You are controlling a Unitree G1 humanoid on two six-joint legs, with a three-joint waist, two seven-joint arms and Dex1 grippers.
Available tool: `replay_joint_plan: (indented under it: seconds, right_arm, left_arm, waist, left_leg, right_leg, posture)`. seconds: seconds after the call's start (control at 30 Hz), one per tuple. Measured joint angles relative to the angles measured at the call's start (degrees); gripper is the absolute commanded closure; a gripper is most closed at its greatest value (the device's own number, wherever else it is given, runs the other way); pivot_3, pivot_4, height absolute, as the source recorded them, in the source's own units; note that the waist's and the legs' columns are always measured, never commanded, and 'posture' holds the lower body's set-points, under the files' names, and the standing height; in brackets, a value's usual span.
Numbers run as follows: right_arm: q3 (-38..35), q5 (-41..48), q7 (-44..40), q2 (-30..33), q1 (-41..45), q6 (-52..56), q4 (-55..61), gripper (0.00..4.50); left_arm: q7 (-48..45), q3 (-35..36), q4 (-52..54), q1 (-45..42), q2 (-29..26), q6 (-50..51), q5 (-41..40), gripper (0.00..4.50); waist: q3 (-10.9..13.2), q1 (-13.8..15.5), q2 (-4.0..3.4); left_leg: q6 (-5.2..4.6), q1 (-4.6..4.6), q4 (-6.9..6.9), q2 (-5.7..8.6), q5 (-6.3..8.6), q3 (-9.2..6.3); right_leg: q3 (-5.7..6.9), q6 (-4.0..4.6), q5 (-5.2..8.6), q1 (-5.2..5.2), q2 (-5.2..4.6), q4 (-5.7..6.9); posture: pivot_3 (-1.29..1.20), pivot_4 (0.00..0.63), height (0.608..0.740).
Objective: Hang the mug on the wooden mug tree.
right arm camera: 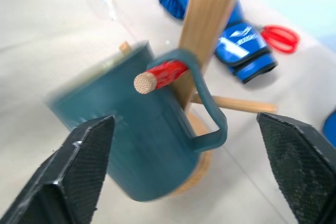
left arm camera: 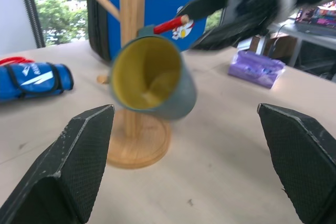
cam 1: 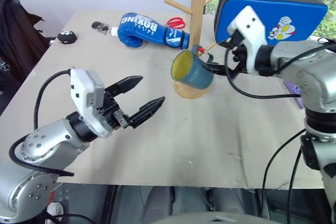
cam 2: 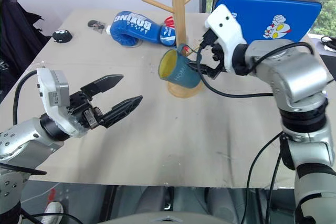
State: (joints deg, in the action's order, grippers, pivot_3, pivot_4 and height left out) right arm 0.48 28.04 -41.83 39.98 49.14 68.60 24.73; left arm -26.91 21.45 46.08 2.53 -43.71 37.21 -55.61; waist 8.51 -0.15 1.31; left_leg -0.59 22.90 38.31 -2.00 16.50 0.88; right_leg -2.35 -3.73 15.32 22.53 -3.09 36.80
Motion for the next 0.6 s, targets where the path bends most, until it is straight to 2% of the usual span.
replay_joint_plan:
  seconds: [0.07, 0.13, 0.23, 0.37, 0.47, 0.6]
  right_arm:
    - [-3.18, 0.86, -2.42, 2.36, -7.39, -2.97, 1.13, 0.05]
    - [-7.74, 1.06, -4.23, 1.29, -20.22, -11.30, 1.65, 0.05]
    - [-12.11, 1.33, -4.89, -5.40, -35.50, -22.81, 1.44, 0.05]
    - [-12.98, -3.40, -3.59, -14.74, -51.48, -41.88, -2.41, 0.05]
    - [-11.69, -5.88, -3.58, -17.53, -58.41, -50.47, -4.05, 0.05]
    - [-11.39, -8.52, -3.80, -18.94, -62.63, -59.80, -7.32, 0.05]
  left_arm:
    - [-0.26, -3.72, -0.02, 1.91, 0.45, -0.55, 3.76, 0.00]
    - [-0.63, -10.43, -0.94, 5.03, 2.04, -2.91, 10.66, 0.00]
    - [-2.22, -17.56, -5.26, 8.38, 3.05, -8.05, 20.67, 0.00]
    - [-1.89, -21.48, -12.51, 9.12, 9.38, -16.07, 29.31, 0.00]
    - [-1.75, -22.60, -15.33, 9.89, 12.38, -19.71, 32.60, 0.00]
    - [-3.33, -23.48, -17.13, 11.53, 13.98, -21.66, 33.35, 0.00]
  waist:
    - [-0.05, 0.16, 0.09]
    - [-0.08, 0.11, 0.13]
    - [-0.10, -0.47, 0.06]
    - [-0.14, -0.49, 0.00]
    - [-0.15, -0.62, -0.01]
    - [-0.18, -0.51, -0.01]
  left_leg:
    - [-0.13, 0.00, 0.01, 0.05, 0.07, 0.04]
    - [-0.13, -0.02, 0.01, 0.05, 0.07, 0.11]
    - [-0.17, -0.12, -0.01, -0.03, 0.08, 0.23]
    - [-0.22, -0.19, 0.05, -0.08, 0.12, 0.26]
    - [-0.22, -0.21, 0.04, -0.08, 0.12, 0.20]
    - [-0.22, -0.26, 0.03, -0.08, 0.12, 0.17]
  right_leg:
    - [-0.02, 0.00, 0.00, -0.05, -0.01, -0.04]
    - [-0.14, -0.02, 0.00, -0.01, -0.01, 0.00]
    - [-0.18, 0.00, 0.00, 0.00, 0.13, 0.10]
    - [-0.18, 0.00, 0.00, -0.06, 0.19, 0.12]
    - [-0.28, -0.01, 0.00, -0.06, 0.15, 0.10]
    - [-0.25, -0.01, 0.00, -0.08, 0.16, 0.10]
  posture:
    - [0.00, 0.150, 0.737]
    - [0.00, 0.150, 0.737]
    - [0.00, 0.150, 0.737]
    - [0.00, 0.150, 0.737]
    - [0.00, 0.150, 0.737]
    - [0.00, 0.150, 0.737]
